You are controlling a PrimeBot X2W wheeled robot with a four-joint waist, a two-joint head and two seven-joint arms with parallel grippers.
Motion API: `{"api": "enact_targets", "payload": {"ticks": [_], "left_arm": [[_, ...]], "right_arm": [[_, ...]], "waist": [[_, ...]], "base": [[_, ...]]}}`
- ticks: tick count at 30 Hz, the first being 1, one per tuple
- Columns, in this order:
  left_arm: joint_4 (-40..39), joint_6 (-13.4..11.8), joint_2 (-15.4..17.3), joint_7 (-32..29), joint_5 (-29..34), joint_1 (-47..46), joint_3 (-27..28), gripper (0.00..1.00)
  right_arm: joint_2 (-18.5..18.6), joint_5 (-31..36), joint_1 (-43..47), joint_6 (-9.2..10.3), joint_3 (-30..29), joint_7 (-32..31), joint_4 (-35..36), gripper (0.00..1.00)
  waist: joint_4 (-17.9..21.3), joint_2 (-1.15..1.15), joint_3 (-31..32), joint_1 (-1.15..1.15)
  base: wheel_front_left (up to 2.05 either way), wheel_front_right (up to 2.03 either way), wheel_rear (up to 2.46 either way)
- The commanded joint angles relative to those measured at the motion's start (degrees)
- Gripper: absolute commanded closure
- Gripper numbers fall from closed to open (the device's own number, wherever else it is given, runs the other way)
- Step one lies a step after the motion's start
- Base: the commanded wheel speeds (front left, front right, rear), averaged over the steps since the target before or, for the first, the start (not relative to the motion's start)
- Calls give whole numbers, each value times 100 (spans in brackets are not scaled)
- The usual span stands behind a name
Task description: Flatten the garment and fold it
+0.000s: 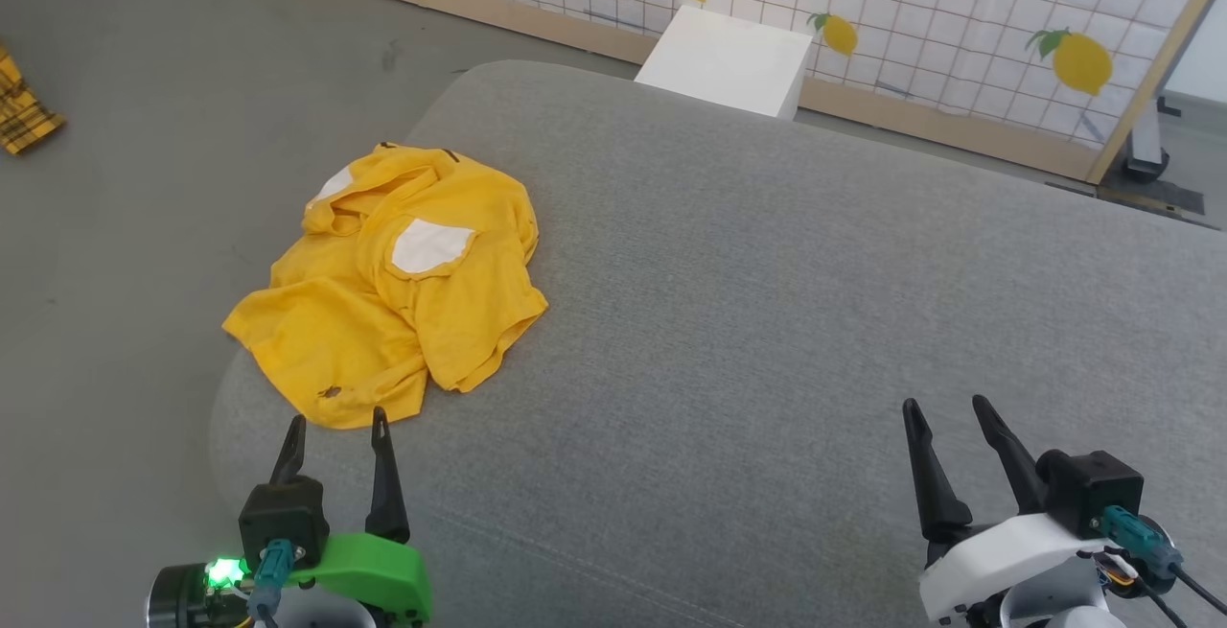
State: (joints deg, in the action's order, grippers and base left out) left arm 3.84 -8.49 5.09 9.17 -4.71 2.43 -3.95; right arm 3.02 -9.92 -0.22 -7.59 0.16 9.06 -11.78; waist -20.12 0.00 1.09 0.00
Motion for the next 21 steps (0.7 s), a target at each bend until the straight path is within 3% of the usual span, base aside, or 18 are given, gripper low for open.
{"api": "enact_targets", "payload": {"ticks": [1, 21], "left_arm": [[29, -49, 41, 51, -32, 114, -19, 0], [167, -322, 136, 306, -198, 234, -184, 0]], "right_arm": [[-8, -70, 52, 6, 13, 59, -50, 0], [-11, -318, 74, 8, 81, 298, -416, 0]], "waist": [[-54, 0, 6, 0], [-518, 0, 2, 0]], "base": [[0, 0, 0], [0, 0, 0]]}}
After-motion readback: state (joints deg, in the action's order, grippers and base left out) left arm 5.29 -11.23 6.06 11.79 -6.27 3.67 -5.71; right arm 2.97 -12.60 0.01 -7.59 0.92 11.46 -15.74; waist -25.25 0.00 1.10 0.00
